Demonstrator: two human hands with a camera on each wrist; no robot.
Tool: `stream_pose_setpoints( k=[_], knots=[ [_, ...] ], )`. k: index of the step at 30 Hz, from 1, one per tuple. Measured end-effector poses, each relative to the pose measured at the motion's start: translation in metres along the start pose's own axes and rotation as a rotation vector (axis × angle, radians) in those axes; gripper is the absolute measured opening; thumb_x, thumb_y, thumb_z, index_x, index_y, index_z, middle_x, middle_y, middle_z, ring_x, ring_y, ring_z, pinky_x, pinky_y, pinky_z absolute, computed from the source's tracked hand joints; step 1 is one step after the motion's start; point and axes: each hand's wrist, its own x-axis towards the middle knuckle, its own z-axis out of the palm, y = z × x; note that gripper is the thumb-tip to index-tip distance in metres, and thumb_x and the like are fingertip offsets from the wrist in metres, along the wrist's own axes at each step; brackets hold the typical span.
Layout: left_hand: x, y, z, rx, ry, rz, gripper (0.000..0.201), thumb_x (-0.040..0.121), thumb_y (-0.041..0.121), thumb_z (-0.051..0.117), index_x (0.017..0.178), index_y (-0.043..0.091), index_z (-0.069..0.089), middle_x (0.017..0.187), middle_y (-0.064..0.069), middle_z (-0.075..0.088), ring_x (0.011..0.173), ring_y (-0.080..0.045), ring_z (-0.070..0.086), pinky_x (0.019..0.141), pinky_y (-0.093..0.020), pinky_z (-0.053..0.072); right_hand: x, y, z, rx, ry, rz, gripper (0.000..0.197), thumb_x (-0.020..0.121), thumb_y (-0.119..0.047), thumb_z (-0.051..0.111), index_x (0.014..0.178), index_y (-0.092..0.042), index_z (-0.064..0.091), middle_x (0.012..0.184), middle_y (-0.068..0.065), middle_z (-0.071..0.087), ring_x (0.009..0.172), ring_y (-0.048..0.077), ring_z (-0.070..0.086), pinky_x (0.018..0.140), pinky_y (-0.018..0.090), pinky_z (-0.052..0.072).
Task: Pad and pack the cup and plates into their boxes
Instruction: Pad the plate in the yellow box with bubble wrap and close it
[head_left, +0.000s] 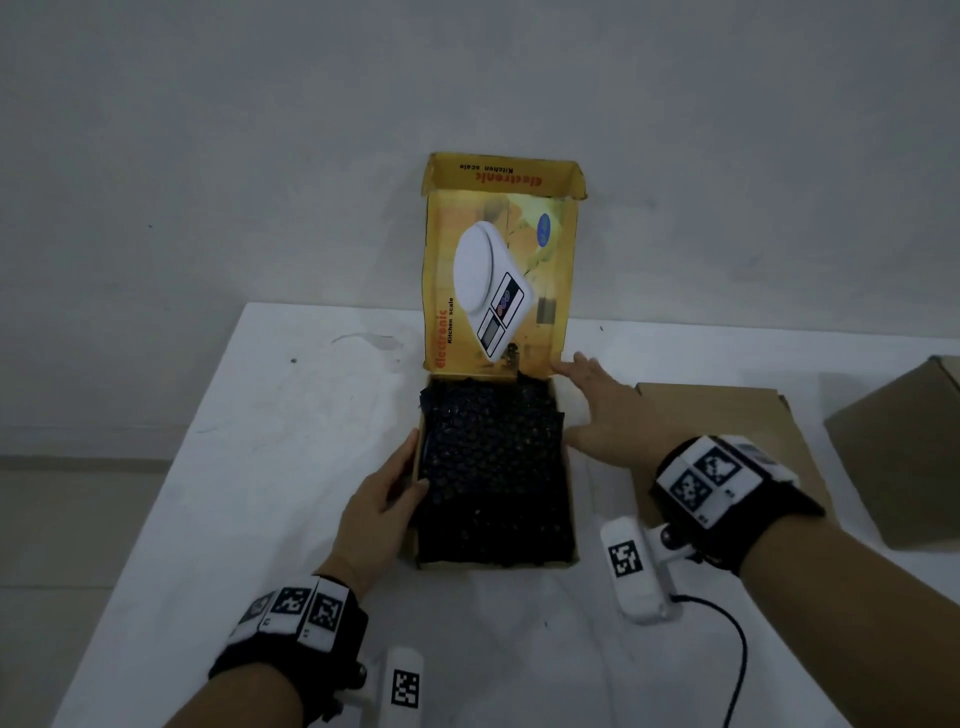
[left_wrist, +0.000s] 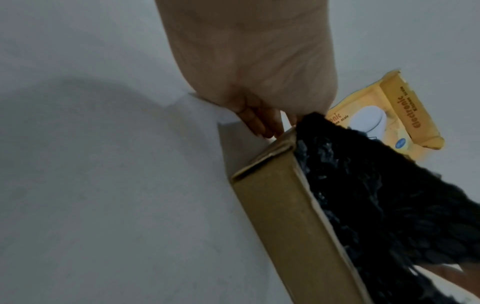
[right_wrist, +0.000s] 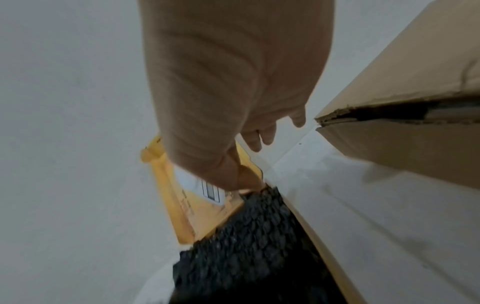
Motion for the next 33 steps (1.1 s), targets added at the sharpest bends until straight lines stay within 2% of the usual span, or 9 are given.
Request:
stream_pose_setpoints(
  k=[4, 7, 12, 17, 22, 24, 26, 30, 33],
  knots=[
    [-0.001, 0.002, 0.0, -0.084, 0.018, -0.059, 0.051, 0.082, 0.039, 0.065, 0.128, 0.053, 0.046, 0.122, 0.038, 0.053, 0.118, 0.014, 0.047, 0.107, -0.027, 0.037, -0.004, 0.003, 0.026, -0.042, 0.024, 0.073, 0.081, 0.08, -0.032, 0.065, 0.146, -0.03, 0.017, 0.159, 0.004, 0.001, 0.146, 0.023, 0.005, 0.115, 0.053, 0.015],
    [-0.002, 0.002, 0.001, -0.029, 0.008, -0.067, 0.081, 0.062, 0.06, 0.07, 0.136, 0.046, 0.042, 0.131, 0.027, 0.052, 0.122, 0.004, 0.049, 0.105, -0.027, 0.04, -0.008, 0.004, 0.041, -0.044, -0.007, 0.153, 0.102, 0.07, -0.051, 0.073, 0.147, -0.03, 0.01, 0.159, 0.005, -0.001, 0.146, 0.024, 0.006, 0.113, 0.052, 0.017],
    [-0.003, -0.003, 0.002, 0.0, 0.022, -0.054, 0.082, 0.063, 0.056, 0.068, 0.138, 0.047, 0.037, 0.129, 0.028, 0.05, 0.125, -0.003, 0.048, 0.108, -0.036, 0.04, -0.012, 0.001, 0.052, -0.141, 0.044, 0.152, 0.101, 0.075, -0.059, 0.065, 0.148, -0.031, 0.0, 0.159, 0.009, -0.002, 0.146, 0.028, 0.004, 0.112, 0.055, 0.016],
    [-0.004, -0.001, 0.003, 0.03, 0.012, -0.03, 0.083, 0.067, 0.057, 0.064, 0.143, 0.039, 0.035, 0.128, 0.033, 0.048, 0.126, -0.001, 0.048, 0.107, -0.035, 0.041, -0.011, -0.01, 0.044, -0.087, 0.024, 0.026, 0.088, 0.085, -0.064, 0.046, 0.148, -0.035, -0.008, 0.158, 0.001, -0.017, 0.146, 0.018, -0.012, 0.114, 0.054, -0.006],
    [-0.005, 0.007, 0.003, 0.083, 0.014, -0.009, 0.076, 0.074, 0.061, 0.055, 0.143, 0.04, 0.034, 0.114, 0.042, 0.051, 0.11, 0.016, 0.049, 0.093, -0.024, 0.045, -0.01, -0.021, 0.069, -0.362, -0.182, -0.089, 0.118, 0.059, -0.092, 0.036, 0.142, -0.037, -0.027, 0.149, 0.003, -0.037, 0.139, 0.019, -0.031, 0.107, 0.06, -0.022],
    [-0.006, 0.01, 0.002, 0.084, 0.006, -0.015, 0.065, 0.079, 0.048, 0.053, 0.141, 0.042, 0.033, 0.102, 0.049, 0.052, 0.1, 0.025, 0.048, 0.089, -0.019, 0.043, -0.004, -0.018, 0.078, -0.495, -0.161, -0.1, 0.122, 0.056, -0.095, 0.033, 0.143, -0.033, -0.027, 0.149, 0.006, -0.037, 0.139, 0.022, -0.032, 0.105, 0.063, -0.023],
    [-0.007, 0.011, -0.001, 0.067, -0.01, -0.044, 0.059, 0.079, 0.034, 0.048, 0.134, 0.047, 0.034, 0.095, 0.052, 0.053, 0.094, 0.025, 0.049, 0.088, -0.019, 0.042, 0.002, -0.018, 0.079, -0.545, -0.141, -0.118, 0.124, 0.055, -0.096, 0.032, 0.145, -0.032, -0.024, 0.15, 0.008, -0.036, 0.139, 0.023, -0.032, 0.102, 0.064, -0.025],
    [-0.008, 0.008, -0.005, 0.112, -0.037, -0.038, 0.07, 0.067, 0.043, 0.048, 0.134, 0.051, 0.03, 0.115, 0.041, 0.051, 0.11, 0.014, 0.051, 0.094, -0.026, 0.045, 0.006, -0.027, 0.072, -0.568, -0.185, -0.127, 0.126, 0.053, -0.095, 0.038, 0.147, -0.032, -0.018, 0.153, 0.007, -0.031, 0.141, 0.024, -0.028, 0.102, 0.064, -0.026],
    [-0.008, 0.007, -0.005, 0.109, -0.031, -0.054, 0.073, 0.066, 0.047, 0.049, 0.137, 0.051, 0.029, 0.123, 0.026, 0.053, 0.116, 0.002, 0.052, 0.098, -0.032, 0.045, 0.011, -0.035, 0.046, -0.27, -0.035, -0.104, 0.109, 0.061, -0.087, 0.046, 0.149, -0.032, 0.011, 0.159, 0.002, 0.009, 0.146, 0.021, 0.009, 0.112, 0.058, -0.011]
  ],
)
